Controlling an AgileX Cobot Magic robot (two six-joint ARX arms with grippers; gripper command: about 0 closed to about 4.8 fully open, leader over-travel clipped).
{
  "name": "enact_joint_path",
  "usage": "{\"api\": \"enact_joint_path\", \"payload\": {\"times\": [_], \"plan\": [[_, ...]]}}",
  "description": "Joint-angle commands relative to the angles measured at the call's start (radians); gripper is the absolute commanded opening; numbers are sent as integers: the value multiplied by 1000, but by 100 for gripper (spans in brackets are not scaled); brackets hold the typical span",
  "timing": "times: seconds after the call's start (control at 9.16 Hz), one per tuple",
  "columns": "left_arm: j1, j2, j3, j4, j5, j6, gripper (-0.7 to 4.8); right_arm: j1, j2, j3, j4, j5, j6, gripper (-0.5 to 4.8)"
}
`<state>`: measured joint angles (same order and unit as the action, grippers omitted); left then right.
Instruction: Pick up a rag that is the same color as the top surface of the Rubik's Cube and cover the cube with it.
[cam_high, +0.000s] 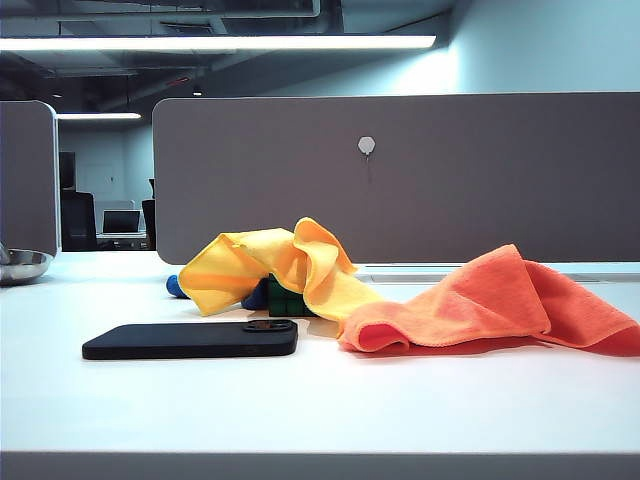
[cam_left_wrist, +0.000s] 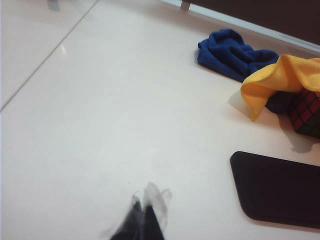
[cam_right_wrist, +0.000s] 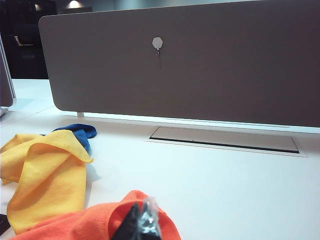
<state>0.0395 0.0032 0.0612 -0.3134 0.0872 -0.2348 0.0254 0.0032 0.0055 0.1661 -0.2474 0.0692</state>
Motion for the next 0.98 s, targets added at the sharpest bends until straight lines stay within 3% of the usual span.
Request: {"api": "enact_joint_path", "payload": {"times": [0.11,0.55,0.98], "plan": [[-2,1,-18,39,6,89,-6,0,-1,-3,-14,-21,-2,-1],[-119,1,-24,55,-66,106,-6,1,-1,-3,-12,-17,-2,-1],[-124,1,-25,54,-76,103,-6,1,-1,-3,-13,-5,0,-2]]}}
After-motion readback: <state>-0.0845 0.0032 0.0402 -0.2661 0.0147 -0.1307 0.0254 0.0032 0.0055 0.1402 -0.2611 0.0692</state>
